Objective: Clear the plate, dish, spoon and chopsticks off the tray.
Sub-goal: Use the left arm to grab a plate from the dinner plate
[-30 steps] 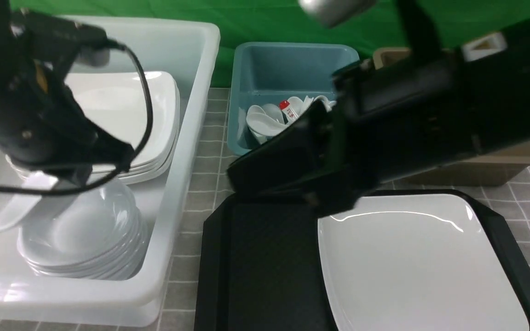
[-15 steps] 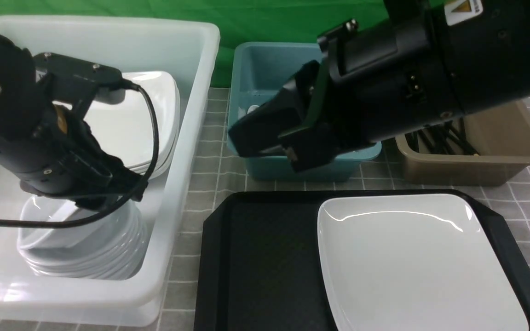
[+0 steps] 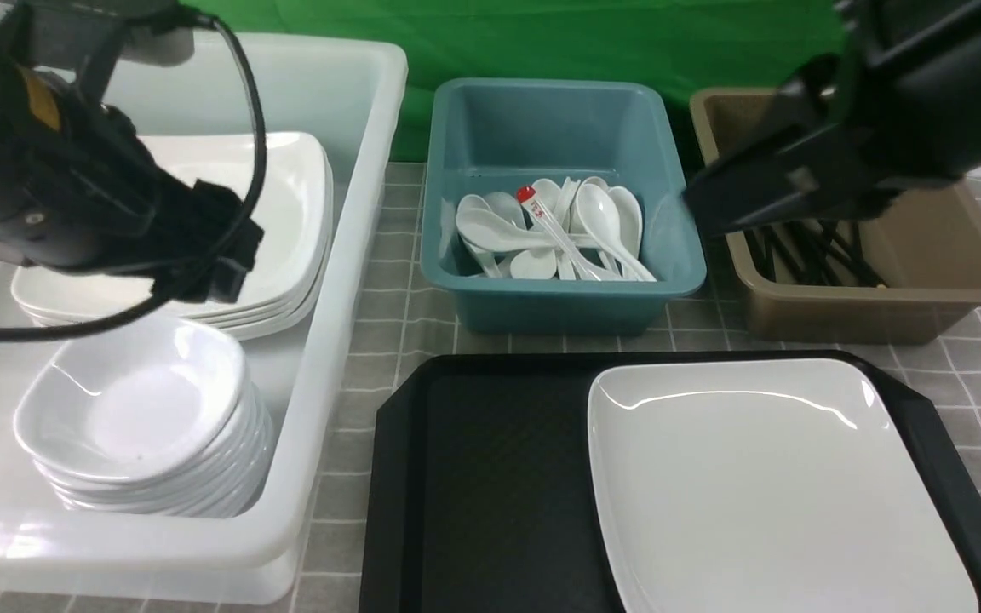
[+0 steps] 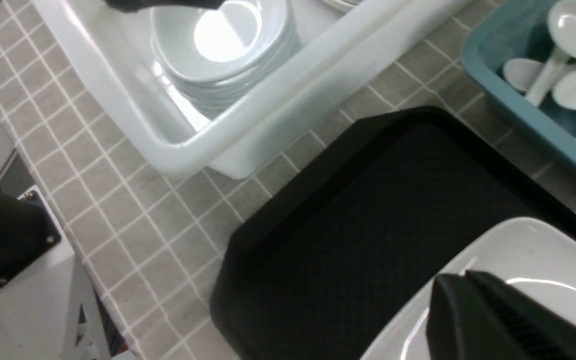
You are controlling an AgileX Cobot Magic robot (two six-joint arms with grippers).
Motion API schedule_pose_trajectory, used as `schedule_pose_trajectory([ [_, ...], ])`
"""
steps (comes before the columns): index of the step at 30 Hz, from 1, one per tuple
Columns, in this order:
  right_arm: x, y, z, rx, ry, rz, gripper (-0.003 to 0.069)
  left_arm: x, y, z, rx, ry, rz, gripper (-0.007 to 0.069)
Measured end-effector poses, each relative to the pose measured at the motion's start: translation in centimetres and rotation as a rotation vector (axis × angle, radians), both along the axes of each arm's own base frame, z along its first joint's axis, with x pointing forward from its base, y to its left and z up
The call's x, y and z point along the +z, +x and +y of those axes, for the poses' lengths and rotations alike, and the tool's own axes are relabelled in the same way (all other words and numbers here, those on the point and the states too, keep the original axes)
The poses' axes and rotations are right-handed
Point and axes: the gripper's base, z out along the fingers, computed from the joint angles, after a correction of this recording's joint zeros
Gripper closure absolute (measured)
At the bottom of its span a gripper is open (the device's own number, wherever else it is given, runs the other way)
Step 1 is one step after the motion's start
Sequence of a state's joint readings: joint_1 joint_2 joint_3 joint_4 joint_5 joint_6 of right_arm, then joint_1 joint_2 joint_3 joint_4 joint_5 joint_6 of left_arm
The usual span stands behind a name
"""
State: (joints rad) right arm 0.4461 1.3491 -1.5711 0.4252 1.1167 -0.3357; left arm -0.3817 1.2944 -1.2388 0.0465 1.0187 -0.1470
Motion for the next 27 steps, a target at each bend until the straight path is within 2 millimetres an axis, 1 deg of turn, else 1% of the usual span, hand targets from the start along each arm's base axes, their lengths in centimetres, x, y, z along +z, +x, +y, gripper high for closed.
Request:
schedule_pose_trajectory([
  [1, 0.0, 0.0, -0.1, -0.004, -0.004, 0.001, 0.0624, 0.0, 0.0, -0.1, -0.002, -0.008, 0.004, 0.0158],
  [2, 0.3, -0.2, -0.8, -0.019, -0.015, -0.009, 0.0624, -0.1, 0.0, -0.7, -0.016, -0.044, 0.008, 0.0179],
  [3, 0.6, -0.5, -1.8, -0.046, -0.043, -0.019, 0.0623, -0.3, 0.1, -1.8, -0.043, -0.097, 0.022, 0.0242],
  [4, 1.0, -0.9, -3.0, -0.083, -0.072, -0.048, 0.0623, -0.7, 0.2, -3.4, -0.092, -0.129, 0.041, 0.0326],
  [5, 1.1, -0.9, -3.2, -0.094, -0.076, -0.053, 0.0623, -0.7, 0.3, -3.5, -0.091, -0.132, 0.045, 0.0339],
  [6, 1.4, -1.2, -4.1, -0.13, -0.095, -0.075, 0.0623, -1.1, 0.5, -4.8, -0.127, -0.141, 0.059, 0.0409],
  [7, 1.6, -1.8, -5.4, -0.187, -0.13, -0.103, 0.0622, -1.9, 0.8, -7.0, -0.188, -0.137, 0.086, 0.0517],
  [9, 1.3, -2.3, -6.8, -0.25, -0.167, -0.11, 0.0622, -2.9, 1.2, -9.6, -0.248, -0.126, 0.121, 0.0582],
  [10, 0.9, -2.8, -7.5, -0.284, -0.18, -0.104, 0.0622, -3.6, 1.6, -11.3, -0.283, -0.117, 0.139, 0.0599],
  [11, 0.4, -3.2, -8.0, -0.311, -0.188, -0.092, 0.0622, -4.1, 1.9, -12.5, -0.304, -0.115, 0.145, 0.0606],
  [13, -0.5, -4.2, -8.7, -0.337, -0.201, -0.07, 0.0622, -5.5, 2.6, -15.2, -0.345, -0.113, 0.15, 0.0606],
  [14, -0.6, -4.4, -8.8, -0.34, -0.2, -0.071, 0.0622, -5.6, 2.7, -15.4, -0.348, -0.111, 0.152, 0.0606],
  [15, -1.8, -5.6, -9.1, -0.348, -0.205, -0.045, 0.0622, -6.7, 3.9, -17.9, -0.374, -0.114, 0.144, 0.0589],
  [16, -2.1, -5.7, -9.1, -0.347, -0.208, -0.036, 0.0622, -6.7, 3.8, -17.9, -0.375, -0.115, 0.143, 0.0584],
  [17, -2.6, -6.5, -9.3, -0.348, -0.209, -0.031, 0.0622, -7.5, 4.6, -19.0, -0.382, -0.112, 0.145, 0.0564],
  [20, -3.7, -7.6, -9.6, -0.347, -0.214, -0.015, 0.0622, -9.5, 6.1, -20.4, -0.383, -0.09, 0.163, 0.05],
  [21, -4.1, -8.5, -9.8, -0.351, -0.209, -0.022, 0.0622, -10.9, 7.2, -21.2, -0.376, -0.06, 0.171, 0.0437],
  [24, -4.2, -9.2, -10.0, -0.361, -0.196, -0.038, 0.0622, -13.2, 8.6, -21.9, -0.368, -0.002, 0.18, 0.0327],
  [25, -4.1, -9.3, -10.0, -0.363, -0.194, -0.04, 0.0622, -13.3, 8.7, -22.0, -0.369, 0.003, 0.18, 0.0327],
  [27, -3.9, -9.7, -10.1, -0.377, -0.178, -0.056, 0.0622, -15.5, 9.5, -22.4, -0.371, 0.051, 0.189, 0.0226],
])
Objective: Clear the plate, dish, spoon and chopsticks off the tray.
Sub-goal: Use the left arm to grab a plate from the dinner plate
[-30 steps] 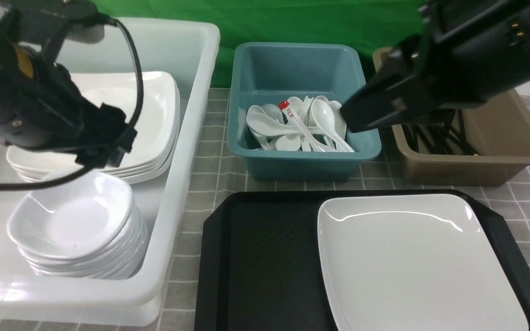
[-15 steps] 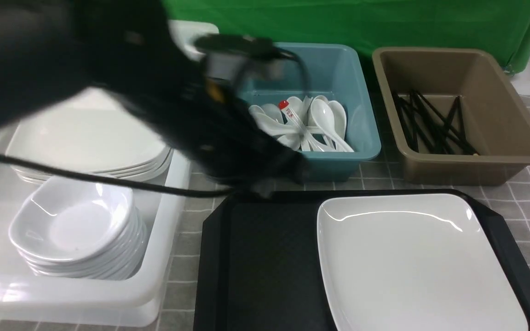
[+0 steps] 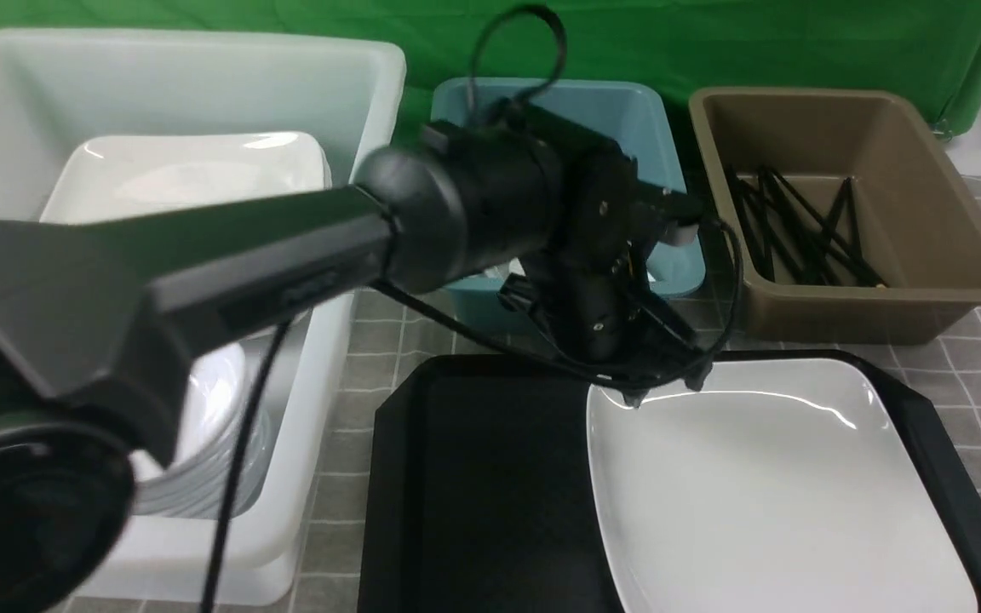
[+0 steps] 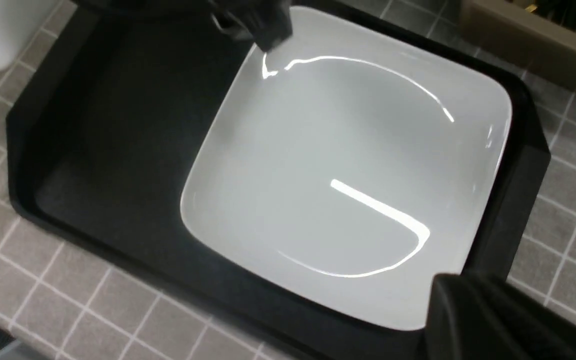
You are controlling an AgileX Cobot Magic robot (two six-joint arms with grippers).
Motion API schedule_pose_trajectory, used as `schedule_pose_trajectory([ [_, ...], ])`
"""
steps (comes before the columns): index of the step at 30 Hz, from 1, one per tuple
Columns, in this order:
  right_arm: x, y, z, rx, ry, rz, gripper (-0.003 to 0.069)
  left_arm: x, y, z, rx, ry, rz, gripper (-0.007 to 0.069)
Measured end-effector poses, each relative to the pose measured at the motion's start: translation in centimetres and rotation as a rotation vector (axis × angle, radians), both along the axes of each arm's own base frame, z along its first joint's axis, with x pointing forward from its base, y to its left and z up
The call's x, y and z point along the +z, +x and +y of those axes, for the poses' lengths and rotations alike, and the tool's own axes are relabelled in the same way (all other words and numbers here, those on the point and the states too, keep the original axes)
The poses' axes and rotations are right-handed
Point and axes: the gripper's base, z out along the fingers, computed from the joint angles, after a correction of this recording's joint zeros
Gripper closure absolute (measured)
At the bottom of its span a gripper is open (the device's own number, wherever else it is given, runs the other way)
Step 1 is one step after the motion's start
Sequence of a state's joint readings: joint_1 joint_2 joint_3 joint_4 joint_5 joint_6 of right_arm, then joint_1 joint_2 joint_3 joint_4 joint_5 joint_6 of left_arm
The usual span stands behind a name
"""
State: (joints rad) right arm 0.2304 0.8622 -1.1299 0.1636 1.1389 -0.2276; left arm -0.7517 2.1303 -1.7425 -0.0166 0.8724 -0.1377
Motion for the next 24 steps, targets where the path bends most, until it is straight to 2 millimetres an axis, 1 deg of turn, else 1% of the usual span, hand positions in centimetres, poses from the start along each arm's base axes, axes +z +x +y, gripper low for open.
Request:
schedule_pose_trajectory([
  [1, 0.0, 0.0, 0.0, 0.0, 0.001, -0.002, 0.0622, -0.1, 0.1, 0.0, 0.0, 0.005, -0.001, 0.022],
  [3, 0.1, -0.1, 0.0, -0.002, 0.003, -0.008, 0.0622, -1.7, 0.7, -0.2, 0.022, 0.028, 0.003, 0.0153],
  [6, 0.1, -0.1, 0.0, -0.003, 0.004, -0.009, 0.0618, -3.0, 1.2, -0.1, 0.046, 0.03, 0.009, 0.0114],
  [9, 0.1, -0.1, 0.0, -0.003, 0.004, -0.009, 0.0614, -3.9, 1.8, 0.0, 0.068, 0.012, 0.02, 0.0106],
  [14, 0.2, 0.0, 0.0, -0.006, 0.009, -0.024, 0.0606, -4.5, 2.0, -0.2, 0.068, -0.012, 0.028, 0.0116],
  [16, 0.2, 0.0, 0.0, -0.006, 0.01, -0.026, 0.0606, -4.6, 1.9, -0.3, 0.06, -0.022, 0.032, 0.0137],
  [18, 0.2, 0.0, 0.0, -0.007, 0.011, -0.03, 0.0604, -4.8, 1.8, -0.6, 0.056, -0.048, 0.049, 0.0186],
  [19, 0.2, 0.0, 0.0, -0.007, 0.011, -0.032, 0.0603, -4.8, 1.8, -0.8, 0.055, -0.066, 0.06, 0.0255],
  [22, 0.2, 0.0, 0.0, -0.007, 0.012, -0.033, 0.0603, -4.7, 1.7, -0.8, 0.091, -0.109, 0.109, 0.0395],
  [24, 0.2, 0.0, 0.0, -0.007, 0.012, -0.033, 0.0601, -4.6, 1.6, -0.8, 0.097, -0.111, 0.133, 0.0408],
])
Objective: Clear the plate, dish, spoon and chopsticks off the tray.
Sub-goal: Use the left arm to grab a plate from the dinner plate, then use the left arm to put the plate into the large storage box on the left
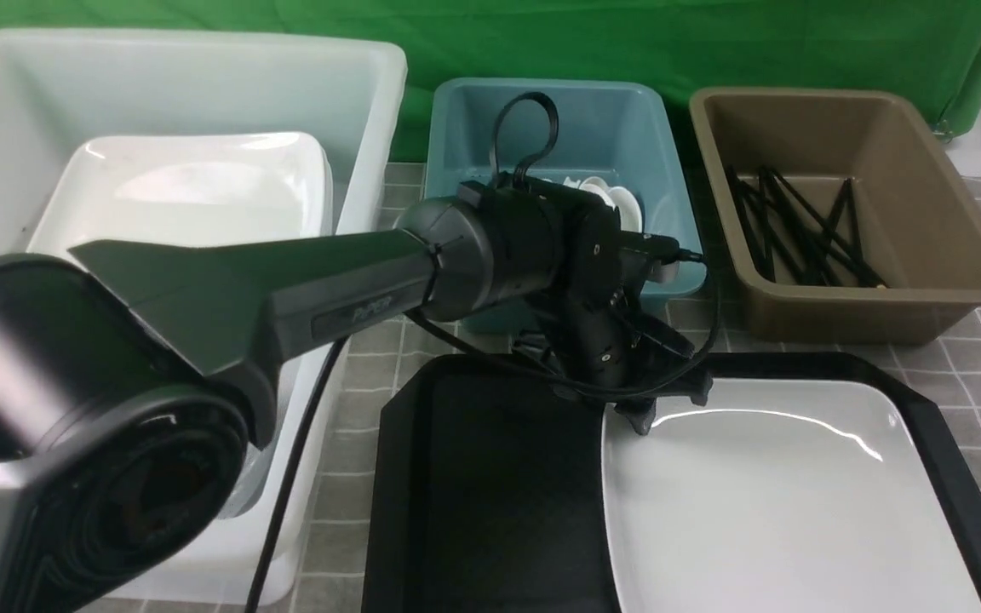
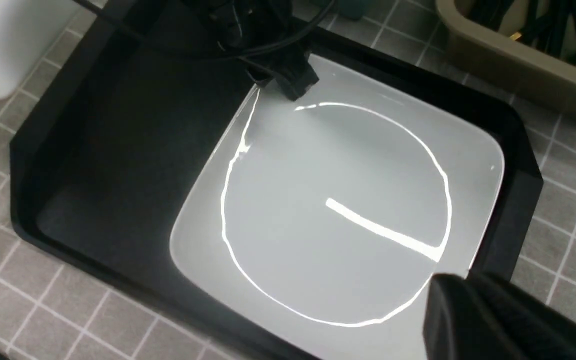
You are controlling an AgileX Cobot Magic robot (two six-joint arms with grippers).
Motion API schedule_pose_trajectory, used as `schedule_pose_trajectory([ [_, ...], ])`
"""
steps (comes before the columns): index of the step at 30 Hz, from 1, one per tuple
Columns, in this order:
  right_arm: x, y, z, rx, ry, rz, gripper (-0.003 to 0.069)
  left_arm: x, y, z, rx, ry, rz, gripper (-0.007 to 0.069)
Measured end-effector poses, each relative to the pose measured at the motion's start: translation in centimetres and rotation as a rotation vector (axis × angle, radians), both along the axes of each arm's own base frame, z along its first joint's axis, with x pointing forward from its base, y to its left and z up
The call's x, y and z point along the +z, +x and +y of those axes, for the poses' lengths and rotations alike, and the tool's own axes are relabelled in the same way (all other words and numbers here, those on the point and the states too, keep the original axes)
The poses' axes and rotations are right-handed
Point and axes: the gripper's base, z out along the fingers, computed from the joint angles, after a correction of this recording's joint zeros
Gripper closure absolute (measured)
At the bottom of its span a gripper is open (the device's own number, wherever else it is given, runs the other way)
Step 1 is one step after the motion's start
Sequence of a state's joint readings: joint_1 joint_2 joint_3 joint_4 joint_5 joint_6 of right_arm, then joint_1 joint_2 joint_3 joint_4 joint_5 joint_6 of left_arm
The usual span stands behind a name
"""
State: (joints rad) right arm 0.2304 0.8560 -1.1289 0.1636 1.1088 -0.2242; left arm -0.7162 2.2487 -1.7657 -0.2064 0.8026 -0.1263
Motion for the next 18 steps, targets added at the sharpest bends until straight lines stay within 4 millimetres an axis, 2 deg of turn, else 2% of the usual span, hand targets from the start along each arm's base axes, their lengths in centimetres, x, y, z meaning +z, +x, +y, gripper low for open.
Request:
schedule_pose_trajectory([
  [4, 0.0, 0.0, 0.0, 0.002, 0.005, 0.001, 0.0601, 1.0, -0.5, 0.3, -0.007, 0.01, 0.032, 0.0418],
  [8, 0.0, 0.0, 0.1, 0.005, 0.013, 0.003, 0.0599, 4.0, -1.1, 0.9, -0.018, -0.009, 0.023, 0.0484],
  [9, 0.0, 0.0, 0.1, 0.006, 0.015, 0.004, 0.0599, 5.5, -1.3, 1.2, -0.025, -0.025, 0.011, 0.0509],
  [10, 0.2, -0.1, 0.2, 0.008, 0.023, -0.001, 0.0599, 7.9, -1.7, 1.9, -0.03, -0.053, -0.011, 0.0547],
  [11, 0.3, -0.1, 0.2, 0.009, 0.025, -0.002, 0.0599, 8.3, -1.8, 2.0, -0.031, -0.056, -0.014, 0.055],
  [13, 0.8, -0.2, 0.5, 0.025, 0.056, -0.014, 0.0599, 12.5, -2.6, 3.6, -0.045, -0.094, -0.065, 0.0587],
  [14, 0.8, -0.2, 0.5, 0.026, 0.055, -0.015, 0.0599, 12.9, -2.7, 3.7, -0.047, -0.097, -0.07, 0.0587],
  [15, 1.1, -0.3, 0.7, 0.048, 0.08, -0.023, 0.0599, 14.9, -3.1, 4.7, -0.047, -0.115, -0.107, 0.0594],
  [18, 1.9, -0.3, 1.6, 0.128, 0.15, -0.065, 0.0605, 18.6, -3.8, 7.1, -0.037, -0.139, -0.186, 0.0593],
])
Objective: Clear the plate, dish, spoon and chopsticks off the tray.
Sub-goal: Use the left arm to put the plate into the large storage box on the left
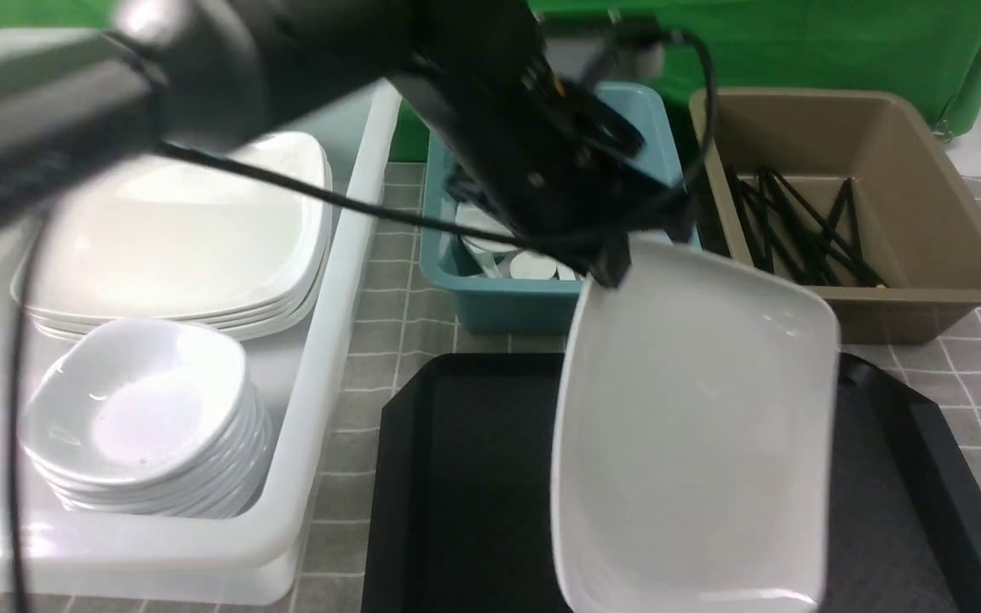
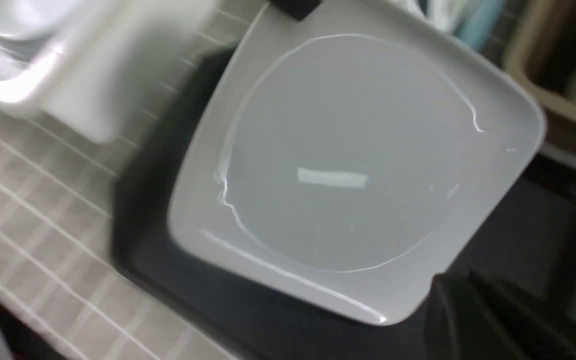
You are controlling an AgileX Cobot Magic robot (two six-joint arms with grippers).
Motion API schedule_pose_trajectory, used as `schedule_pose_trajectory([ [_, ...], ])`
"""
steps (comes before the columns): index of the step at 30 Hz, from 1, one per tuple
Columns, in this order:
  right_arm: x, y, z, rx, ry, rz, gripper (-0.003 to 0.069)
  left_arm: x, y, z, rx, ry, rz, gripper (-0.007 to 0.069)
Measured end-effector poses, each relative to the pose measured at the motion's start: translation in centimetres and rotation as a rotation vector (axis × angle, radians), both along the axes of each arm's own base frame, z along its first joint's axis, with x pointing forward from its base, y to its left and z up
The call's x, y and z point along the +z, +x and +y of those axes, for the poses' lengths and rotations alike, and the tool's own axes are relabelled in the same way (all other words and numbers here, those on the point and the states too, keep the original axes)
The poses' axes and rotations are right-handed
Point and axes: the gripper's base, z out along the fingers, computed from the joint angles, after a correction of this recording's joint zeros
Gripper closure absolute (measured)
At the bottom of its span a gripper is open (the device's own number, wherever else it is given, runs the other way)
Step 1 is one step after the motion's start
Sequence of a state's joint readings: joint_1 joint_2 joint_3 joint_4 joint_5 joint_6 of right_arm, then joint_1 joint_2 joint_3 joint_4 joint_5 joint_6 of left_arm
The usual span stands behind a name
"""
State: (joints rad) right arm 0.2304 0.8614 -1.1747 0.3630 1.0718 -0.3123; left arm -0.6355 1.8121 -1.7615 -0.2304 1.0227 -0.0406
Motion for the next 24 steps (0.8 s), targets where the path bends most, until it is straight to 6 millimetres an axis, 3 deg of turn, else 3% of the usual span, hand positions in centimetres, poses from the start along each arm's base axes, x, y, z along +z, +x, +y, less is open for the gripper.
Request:
schedule_pose_trajectory([
  [3, 0.6, 0.3, 0.6, 0.053, 0.04, -0.016, 0.0618, 2.4, -0.1, 2.4, 0.037, -0.033, -0.043, 0.0592],
  [4, 1.3, 0.8, 1.0, 0.086, 0.06, -0.033, 0.0631, 4.0, -0.1, 4.2, 0.072, -0.08, -0.06, 0.0592],
  [5, 1.3, 0.9, 1.1, 0.09, 0.061, -0.03, 0.0631, 4.2, -0.1, 4.5, 0.077, -0.086, -0.063, 0.0592],
  [6, 2.1, 1.8, 1.6, 0.119, 0.075, -0.044, 0.0633, 5.9, 0.1, 7.0, 0.124, -0.134, -0.091, 0.0592],
  [8, 2.4, 2.6, 1.9, 0.135, 0.077, -0.042, 0.0634, 6.9, 0.3, 8.8, 0.161, -0.174, -0.107, 0.0592],
  [10, 3.6, 4.2, 3.3, 0.196, 0.08, -0.053, 0.0634, 8.8, 0.8, 14.1, 0.275, -0.241, -0.148, 0.0592],
  [12, 4.2, 5.5, 4.7, 0.244, 0.076, -0.052, 0.0634, 9.4, 0.8, 17.1, 0.34, -0.269, -0.172, 0.0592],
  [13, 4.2, 5.6, 4.9, 0.247, 0.076, -0.052, 0.0634, 9.5, 0.8, 17.8, 0.357, -0.283, -0.175, 0.0592],
  [16, 5.3, 7.9, 8.0, 0.292, 0.042, -0.062, 0.0635, 8.8, 0.6, 24.2, 0.536, -0.36, -0.206, 0.0592],
  [17, 5.6, 7.9, 8.3, 0.302, 0.042, -0.071, 0.0635, 8.7, 0.6, 24.9, 0.556, -0.375, -0.207, 0.0592],
  [20, 6.1, 10.1, 11.7, 0.332, -0.009, -0.094, 0.0635, 6.2, -0.1, 29.8, 0.749, -0.494, -0.24, 0.0592],
  [21, 5.9, 10.4, 12.1, 0.332, -0.01, -0.09, 0.0635, 5.9, -0.2, 30.2, 0.761, -0.489, -0.243, 0.0592],
  [22, 6.1, 11.2, 13.7, 0.345, -0.007, -0.102, 0.0635, 4.5, -0.5, 32.1, 0.85, -0.526, -0.265, 0.0592],
  [24, 6.5, 12.3, 15.6, 0.359, 0.007, -0.142, 0.0635, 2.9, -0.8, 33.7, 0.938, -0.554, -0.287, 0.0592],
])
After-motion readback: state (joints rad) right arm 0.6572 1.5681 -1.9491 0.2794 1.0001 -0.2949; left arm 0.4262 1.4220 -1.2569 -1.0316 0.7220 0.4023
